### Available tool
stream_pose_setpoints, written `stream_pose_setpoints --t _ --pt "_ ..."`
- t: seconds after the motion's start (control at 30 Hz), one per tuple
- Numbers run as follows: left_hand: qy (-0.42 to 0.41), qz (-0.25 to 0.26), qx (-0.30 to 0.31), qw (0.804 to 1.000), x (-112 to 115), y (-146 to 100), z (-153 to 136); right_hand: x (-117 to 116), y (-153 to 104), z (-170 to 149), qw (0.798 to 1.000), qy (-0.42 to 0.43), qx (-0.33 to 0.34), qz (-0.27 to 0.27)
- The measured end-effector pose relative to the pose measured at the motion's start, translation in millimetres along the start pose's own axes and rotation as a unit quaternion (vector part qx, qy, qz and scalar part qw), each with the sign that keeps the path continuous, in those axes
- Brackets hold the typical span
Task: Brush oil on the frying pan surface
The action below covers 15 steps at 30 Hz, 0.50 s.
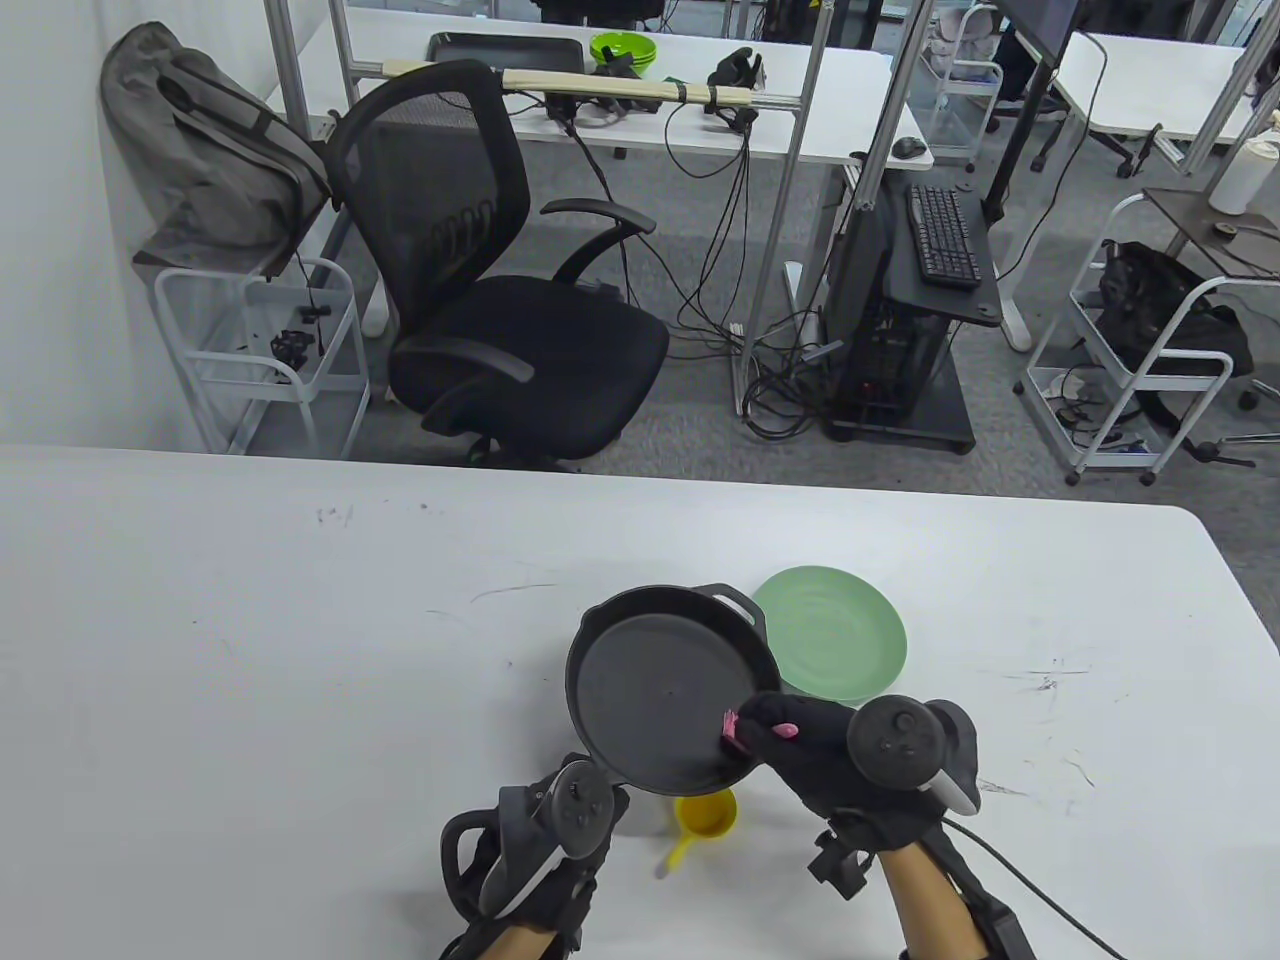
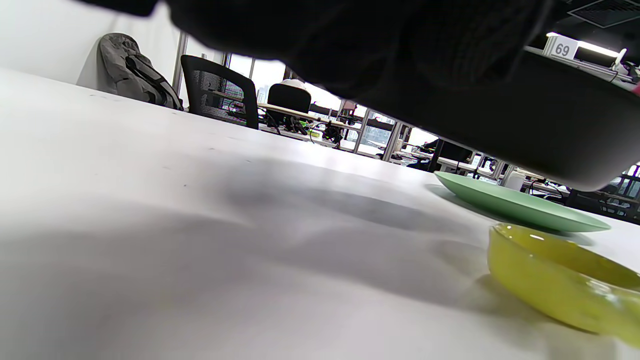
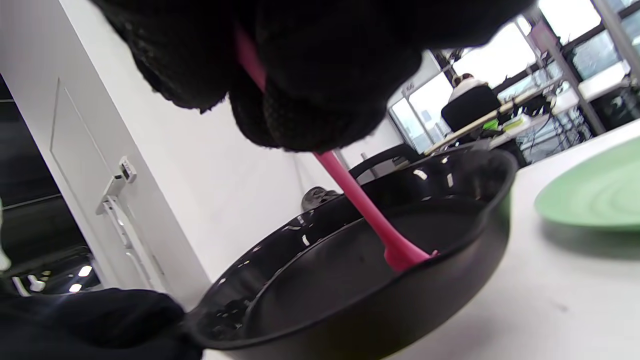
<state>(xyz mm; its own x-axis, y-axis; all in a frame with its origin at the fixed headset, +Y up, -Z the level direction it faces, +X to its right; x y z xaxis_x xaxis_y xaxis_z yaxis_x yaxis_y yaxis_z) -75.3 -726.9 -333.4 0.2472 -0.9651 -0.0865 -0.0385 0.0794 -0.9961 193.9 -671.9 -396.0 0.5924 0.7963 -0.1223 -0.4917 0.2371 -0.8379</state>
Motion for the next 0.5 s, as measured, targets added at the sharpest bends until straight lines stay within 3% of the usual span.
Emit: stream_pose_setpoints --t 0.23,0.5 --pt "0.001 -0.006 0.006 1.0 0.7 0.0 1.5 -3.5 1.9 0.6 0.997 0.074 0.012 0.029" --pt "-0.007 -0.012 0.013 1.0 1.6 0.6 2.5 4.1 -1.3 -4.7 0.982 0.19 0.007 -0.01"
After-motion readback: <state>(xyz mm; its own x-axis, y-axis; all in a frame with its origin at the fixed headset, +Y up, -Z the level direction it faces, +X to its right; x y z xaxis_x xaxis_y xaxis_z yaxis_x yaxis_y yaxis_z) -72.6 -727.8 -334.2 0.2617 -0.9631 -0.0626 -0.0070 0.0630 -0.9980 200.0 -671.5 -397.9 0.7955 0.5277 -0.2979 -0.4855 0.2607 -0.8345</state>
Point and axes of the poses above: the tracker on the back of each hand, its own z axis roughly to the thumb side, its own y axis roughly from the wrist to the fingertips, x = y × z, the point moved 1 cm from there along y, roughly from the wrist to the fingertips, and after that the axes turned 1 degree about z, right-handed, at the moved point
